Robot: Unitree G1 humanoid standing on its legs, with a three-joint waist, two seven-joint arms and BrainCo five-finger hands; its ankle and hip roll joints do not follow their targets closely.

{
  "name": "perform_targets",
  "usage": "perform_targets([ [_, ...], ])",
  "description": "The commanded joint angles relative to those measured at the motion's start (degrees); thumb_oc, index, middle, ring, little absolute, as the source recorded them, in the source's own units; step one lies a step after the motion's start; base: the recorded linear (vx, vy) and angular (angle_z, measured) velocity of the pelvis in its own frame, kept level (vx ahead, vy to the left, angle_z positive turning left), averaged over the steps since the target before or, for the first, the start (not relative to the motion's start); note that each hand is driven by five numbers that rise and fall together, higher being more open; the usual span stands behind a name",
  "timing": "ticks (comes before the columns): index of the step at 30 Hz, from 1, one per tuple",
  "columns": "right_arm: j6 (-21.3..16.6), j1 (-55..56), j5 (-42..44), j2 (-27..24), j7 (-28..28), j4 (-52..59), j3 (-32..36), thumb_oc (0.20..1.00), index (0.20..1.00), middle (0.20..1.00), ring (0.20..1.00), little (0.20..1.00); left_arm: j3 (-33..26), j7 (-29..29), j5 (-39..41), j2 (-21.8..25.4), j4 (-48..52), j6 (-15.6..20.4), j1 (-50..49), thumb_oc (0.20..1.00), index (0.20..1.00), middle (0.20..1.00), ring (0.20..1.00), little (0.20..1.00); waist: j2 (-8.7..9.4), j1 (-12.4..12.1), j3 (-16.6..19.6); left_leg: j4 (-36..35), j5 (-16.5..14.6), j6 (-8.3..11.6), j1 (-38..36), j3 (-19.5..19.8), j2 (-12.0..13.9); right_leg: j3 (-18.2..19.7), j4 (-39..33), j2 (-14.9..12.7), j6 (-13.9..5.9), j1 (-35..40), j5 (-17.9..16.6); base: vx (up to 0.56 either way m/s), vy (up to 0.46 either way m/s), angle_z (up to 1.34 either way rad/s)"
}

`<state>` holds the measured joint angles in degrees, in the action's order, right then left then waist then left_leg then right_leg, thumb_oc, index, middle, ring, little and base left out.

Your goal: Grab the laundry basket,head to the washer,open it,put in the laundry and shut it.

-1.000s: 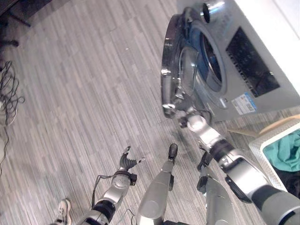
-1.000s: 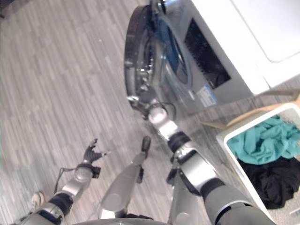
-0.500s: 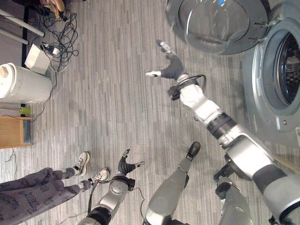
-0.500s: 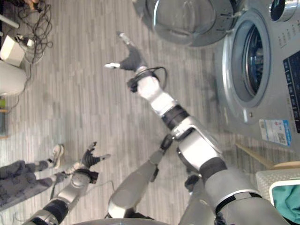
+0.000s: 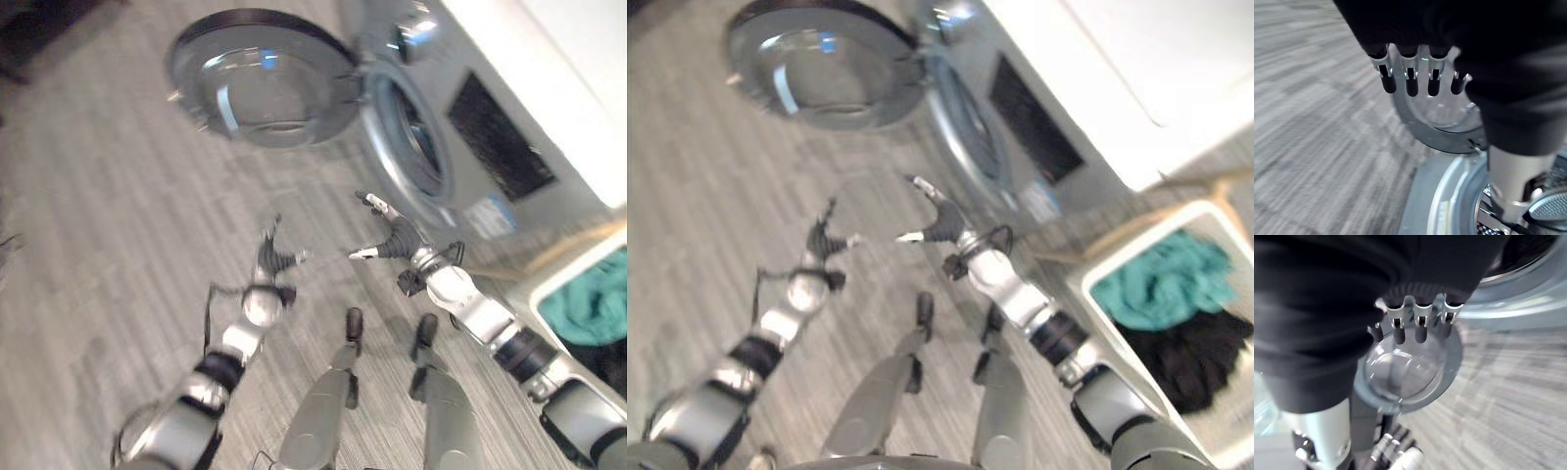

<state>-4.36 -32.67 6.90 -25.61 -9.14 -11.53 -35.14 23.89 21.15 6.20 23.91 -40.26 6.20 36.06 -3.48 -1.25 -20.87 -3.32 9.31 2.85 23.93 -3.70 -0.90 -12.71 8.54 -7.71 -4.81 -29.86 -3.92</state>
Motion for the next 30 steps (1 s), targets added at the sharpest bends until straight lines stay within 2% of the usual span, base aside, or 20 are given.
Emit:
perform_targets([
  [1, -4.6, -2.6, 1.3, 1.5, 2.7, 2.6, 0.7, 1.000, 1.000, 1.000, 1.000, 1.000, -2.3, 3.8, -2.3, 4.6, -7.9, -1.4, 7.0, 1.000, 1.000, 1.000, 1.000, 1.000, 3.25, 1.6, -5.3, 3.2, -6.2, -0.12, 1.0, -2.2, -1.4, 0.6, -5.4, -1.6, -3.81, 3.0, 0.1, -0.05, 0.058, -0.63],
  [3, -5.7, 0.5, 2.2, 0.1, 4.0, 4.7, 0.9, 1.000, 1.000, 1.000, 1.000, 1.000, -2.3, 4.7, -3.6, 8.9, -16.4, -2.6, 15.7, 1.000, 1.000, 1.000, 1.000, 1.000, 4.85, 4.2, -6.3, 3.7, -6.3, -0.53, 2.1, -3.6, -0.9, 1.8, -5.1, -1.1, -3.94, 1.1, -0.6, -0.05, 0.043, -0.52],
  [4, -5.7, 0.5, 2.2, 0.1, 4.0, 4.7, 0.9, 1.000, 1.000, 1.000, 1.000, 1.000, -2.3, 4.6, -3.6, 8.9, -16.5, -2.6, 15.7, 1.000, 1.000, 1.000, 1.000, 1.000, 4.86, 4.2, -6.4, 3.7, -6.4, -0.53, 2.1, -3.7, -0.9, 1.9, -5.1, -1.1, -3.95, 1.0, -0.6, -0.04, 0.025, -0.49],
  [6, -6.8, 3.2, 3.1, -1.4, 4.8, 6.6, 2.0, 1.000, 1.000, 1.000, 1.000, 1.000, -3.5, 5.2, -3.3, 11.3, -21.1, -3.4, 19.5, 1.000, 1.000, 1.000, 1.000, 1.000, 6.02, 6.1, -7.2, 4.1, -6.4, -0.89, 3.2, -4.5, -0.4, 2.5, -5.4, -0.6, -4.10, -0.3, -1.2, -0.02, 0.007, -0.36],
  [12, -8.5, 7.8, 4.8, -3.1, 5.3, 10.3, 5.0, 1.000, 1.000, 1.000, 1.000, 1.000, -5.6, 6.3, -6.1, 13.9, -24.8, -5.2, 19.1, 1.000, 1.000, 1.000, 1.000, 1.000, 6.67, 7.2, -7.1, 4.1, -6.5, -1.10, 3.6, -5.3, -0.1, 3.3, -5.9, -0.3, -4.43, -1.1, -2.1, 0.01, -0.011, -0.18],
  [21, -9.6, 13.4, 5.1, -5.3, 5.2, 13.6, 9.4, 1.000, 1.000, 1.000, 1.000, 1.000, -10.1, 6.0, -7.9, 18.4, -24.2, -5.6, 11.1, 1.000, 1.000, 1.000, 1.000, 1.000, 5.53, 7.1, -6.6, 4.4, -7.3, -1.16, 1.9, -5.7, -0.4, 3.8, -6.1, -0.2, -4.21, 0.2, -2.2, 0.01, -0.003, -0.06],
  [25, -9.5, 14.2, 3.8, -4.9, 4.7, 12.9, 9.9, 1.000, 1.000, 1.000, 1.000, 1.000, -12.1, 5.9, -7.7, 17.7, -22.1, -5.3, 6.5, 1.000, 1.000, 1.000, 1.000, 1.000, 5.20, 6.6, -5.6, 4.8, -7.7, -1.02, 0.6, -5.7, -0.3, 3.8, -6.1, -0.2, -3.97, 1.8, -1.9, 0.00, -0.025, 0.03],
  [28, -9.0, 14.9, 2.0, -4.2, 4.1, 12.4, 10.8, 1.000, 1.000, 1.000, 1.000, 1.000, -12.9, 5.4, -7.0, 14.7, -17.5, -4.2, 1.0, 1.000, 1.000, 1.000, 1.000, 1.000, 4.80, 6.3, -4.4, 4.7, -8.0, -0.87, -1.3, -5.5, -0.3, 3.6, -6.3, -0.4, -3.84, 3.9, -1.7, 0.03, -0.014, 0.04],
  [29, -8.5, 15.4, 0.1, -3.6, 3.5, 12.8, 11.8, 1.000, 1.000, 1.000, 1.000, 1.000, -13.5, 4.7, -6.2, 10.6, -12.0, -2.7, -5.1, 1.000, 1.000, 1.000, 1.000, 1.000, 4.51, 5.9, -3.1, 4.7, -8.6, -0.86, -3.4, -5.7, -0.2, 3.4, -6.3, -0.4, -3.75, 5.8, -1.3, 0.06, -0.010, 0.04],
  [30, -8.4, 15.5, 0.1, -3.7, 3.5, 12.9, 11.8, 1.000, 1.000, 1.000, 1.000, 1.000, -13.5, 4.7, -6.2, 10.6, -11.9, -2.8, -5.3, 1.000, 1.000, 1.000, 1.000, 1.000, 4.49, 5.9, -3.1, 4.7, -8.6, -0.86, -3.5, -5.7, -0.2, 3.4, -6.3, -0.4, -3.75, 5.9, -1.3, 0.12, 0.020, 0.04],
])
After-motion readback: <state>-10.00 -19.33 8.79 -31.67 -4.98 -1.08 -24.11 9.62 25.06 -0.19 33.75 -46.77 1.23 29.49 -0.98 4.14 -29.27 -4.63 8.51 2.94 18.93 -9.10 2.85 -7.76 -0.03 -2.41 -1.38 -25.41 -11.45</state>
